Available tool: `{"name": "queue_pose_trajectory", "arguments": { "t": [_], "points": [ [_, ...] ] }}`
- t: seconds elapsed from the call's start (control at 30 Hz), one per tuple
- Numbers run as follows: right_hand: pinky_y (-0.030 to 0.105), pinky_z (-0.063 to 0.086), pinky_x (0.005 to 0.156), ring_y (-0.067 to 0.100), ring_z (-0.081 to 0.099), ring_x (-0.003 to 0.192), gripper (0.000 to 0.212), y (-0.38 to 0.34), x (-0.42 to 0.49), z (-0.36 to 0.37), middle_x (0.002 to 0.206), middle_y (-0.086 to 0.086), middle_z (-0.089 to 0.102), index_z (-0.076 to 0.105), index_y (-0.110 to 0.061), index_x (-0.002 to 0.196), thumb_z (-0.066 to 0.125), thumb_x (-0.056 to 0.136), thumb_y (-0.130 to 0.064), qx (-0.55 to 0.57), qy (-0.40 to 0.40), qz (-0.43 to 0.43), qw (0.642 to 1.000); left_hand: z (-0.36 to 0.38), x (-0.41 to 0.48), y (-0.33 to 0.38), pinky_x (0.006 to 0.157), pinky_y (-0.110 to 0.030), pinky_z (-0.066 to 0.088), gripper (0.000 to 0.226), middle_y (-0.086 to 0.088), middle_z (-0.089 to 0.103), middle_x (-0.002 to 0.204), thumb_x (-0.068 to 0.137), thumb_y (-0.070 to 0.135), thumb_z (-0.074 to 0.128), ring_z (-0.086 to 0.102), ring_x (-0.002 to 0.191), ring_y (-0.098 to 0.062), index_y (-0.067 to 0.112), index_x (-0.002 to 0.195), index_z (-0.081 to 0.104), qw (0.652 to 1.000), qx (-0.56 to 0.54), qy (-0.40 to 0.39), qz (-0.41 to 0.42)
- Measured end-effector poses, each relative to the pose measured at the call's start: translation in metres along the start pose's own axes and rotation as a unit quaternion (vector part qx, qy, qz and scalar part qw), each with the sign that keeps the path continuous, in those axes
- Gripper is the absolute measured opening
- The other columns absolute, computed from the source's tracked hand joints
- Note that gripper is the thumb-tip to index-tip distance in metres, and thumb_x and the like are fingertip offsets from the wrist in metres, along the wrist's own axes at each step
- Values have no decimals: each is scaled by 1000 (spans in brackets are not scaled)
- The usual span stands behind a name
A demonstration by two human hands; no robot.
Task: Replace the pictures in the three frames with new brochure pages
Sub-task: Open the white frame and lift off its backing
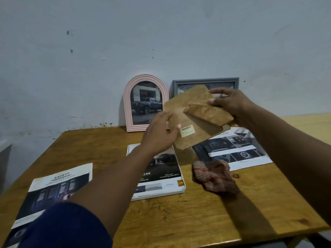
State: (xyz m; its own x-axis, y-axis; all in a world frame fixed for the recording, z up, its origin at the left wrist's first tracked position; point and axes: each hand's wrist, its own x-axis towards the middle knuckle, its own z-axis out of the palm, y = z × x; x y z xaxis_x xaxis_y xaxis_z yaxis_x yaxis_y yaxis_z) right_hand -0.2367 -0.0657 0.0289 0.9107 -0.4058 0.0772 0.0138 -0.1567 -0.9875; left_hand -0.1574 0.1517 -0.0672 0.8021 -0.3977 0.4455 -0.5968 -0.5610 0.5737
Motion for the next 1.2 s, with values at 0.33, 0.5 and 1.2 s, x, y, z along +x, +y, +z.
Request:
{"name": "queue_pose_trajectory", "arguments": {
  "t": [0.33,0.5,1.2],
  "points": [
    [29,59,65,21,65,95,38,80,48,-42,120,2,63,63,-26,126,53,98,-1,-37,28,-5,999,85,19,8,118,-37,29,75,-2,15,168,94,46,64,24,151,-23,25,158,29,991,56,-122,-4],
    [32,54,62,18,63,83,35,122,55,-20,105,9,67,59,-23,130,53,100,-6,-72,34,40,996,84,12,-12,117,-37,30,69,-1,24,164,95,47,60,25,149,-20,23,155,36,984,102,-143,-8],
    [40,50,93,25,56,115,40,141,17,14,138,4,55,53,-24,139,49,100,-33,-570,-142,-119,800,78,-6,-2,113,-48,33,57,-7,51,146,101,57,40,42,137,-29,21,145,50,934,255,-251,14]
  ]
}}
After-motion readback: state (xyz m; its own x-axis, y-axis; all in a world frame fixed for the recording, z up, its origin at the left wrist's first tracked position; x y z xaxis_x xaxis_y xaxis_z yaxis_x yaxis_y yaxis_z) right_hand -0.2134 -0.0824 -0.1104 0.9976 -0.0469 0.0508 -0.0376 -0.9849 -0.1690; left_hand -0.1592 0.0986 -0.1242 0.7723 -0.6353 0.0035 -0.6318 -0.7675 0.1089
